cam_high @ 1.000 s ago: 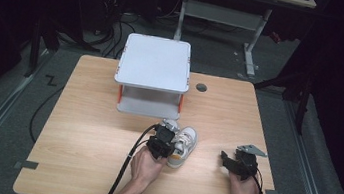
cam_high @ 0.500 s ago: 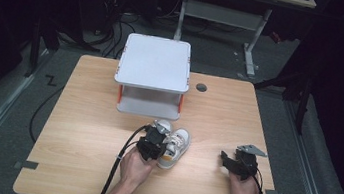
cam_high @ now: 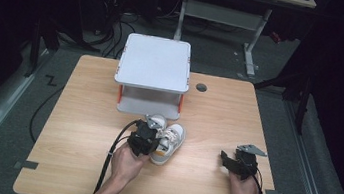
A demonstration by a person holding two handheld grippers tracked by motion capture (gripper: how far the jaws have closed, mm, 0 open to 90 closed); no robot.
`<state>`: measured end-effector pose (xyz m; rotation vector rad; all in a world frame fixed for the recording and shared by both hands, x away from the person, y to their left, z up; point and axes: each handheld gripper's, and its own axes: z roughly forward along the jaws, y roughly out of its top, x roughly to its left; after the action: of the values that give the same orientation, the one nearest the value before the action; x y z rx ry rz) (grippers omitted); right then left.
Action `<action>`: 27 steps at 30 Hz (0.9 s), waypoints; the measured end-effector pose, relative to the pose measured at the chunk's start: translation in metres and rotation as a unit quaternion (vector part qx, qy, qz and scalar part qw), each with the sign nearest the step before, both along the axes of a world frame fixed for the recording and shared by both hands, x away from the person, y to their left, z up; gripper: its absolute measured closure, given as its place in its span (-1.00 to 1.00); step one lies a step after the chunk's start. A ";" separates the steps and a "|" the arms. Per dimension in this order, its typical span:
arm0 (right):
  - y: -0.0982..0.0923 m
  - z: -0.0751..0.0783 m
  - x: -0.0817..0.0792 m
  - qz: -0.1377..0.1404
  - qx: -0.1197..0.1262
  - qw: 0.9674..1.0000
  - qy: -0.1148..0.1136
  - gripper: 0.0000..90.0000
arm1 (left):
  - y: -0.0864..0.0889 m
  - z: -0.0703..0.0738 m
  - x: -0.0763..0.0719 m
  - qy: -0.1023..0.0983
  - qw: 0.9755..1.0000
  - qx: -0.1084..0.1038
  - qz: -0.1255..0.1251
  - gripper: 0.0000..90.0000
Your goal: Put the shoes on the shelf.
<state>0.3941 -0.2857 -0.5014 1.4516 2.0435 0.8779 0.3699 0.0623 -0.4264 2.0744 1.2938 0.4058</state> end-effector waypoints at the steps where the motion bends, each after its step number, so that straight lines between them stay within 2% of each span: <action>1: 0.000 0.000 0.000 0.000 0.000 1.000 0.000 -0.16 | 0.003 0.001 0.001 -0.001 1.000 -0.001 0.003 0.85; 3: 0.000 0.000 0.000 0.000 -0.001 1.000 0.000 -0.16 | 0.008 0.002 0.003 -0.002 1.000 -0.005 0.007 0.85; 7: 0.000 0.000 0.000 0.000 -0.001 1.000 0.000 -0.16 | 0.017 0.004 0.008 -0.001 1.000 0.003 0.014 0.85; 10: 0.001 0.000 0.000 0.001 -0.002 1.000 0.000 -0.15 | 0.024 0.006 0.012 -0.003 1.000 -0.002 0.023 0.85; 15: 0.005 0.002 -0.002 0.017 -0.007 1.000 -0.004 0.08 | 0.033 0.006 0.022 -0.003 0.999 -0.007 0.037 0.85; 17: 0.006 0.004 -0.002 0.028 0.003 1.000 0.001 0.16 | 0.036 0.005 0.026 -0.003 0.999 -0.005 0.041 0.85; 21: 0.010 0.013 -0.005 0.046 0.027 0.999 -0.012 0.24 | 0.037 0.002 0.035 -0.002 0.999 -0.008 0.050 0.85; 27: 0.019 0.034 -0.002 0.082 0.063 0.994 -0.026 0.27 | 0.035 0.000 0.047 -0.003 0.998 -0.007 0.060 0.85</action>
<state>0.3920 -0.2667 -0.4678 1.3234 2.1235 1.1185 0.4173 0.0976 -0.4265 1.9896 1.4170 0.4551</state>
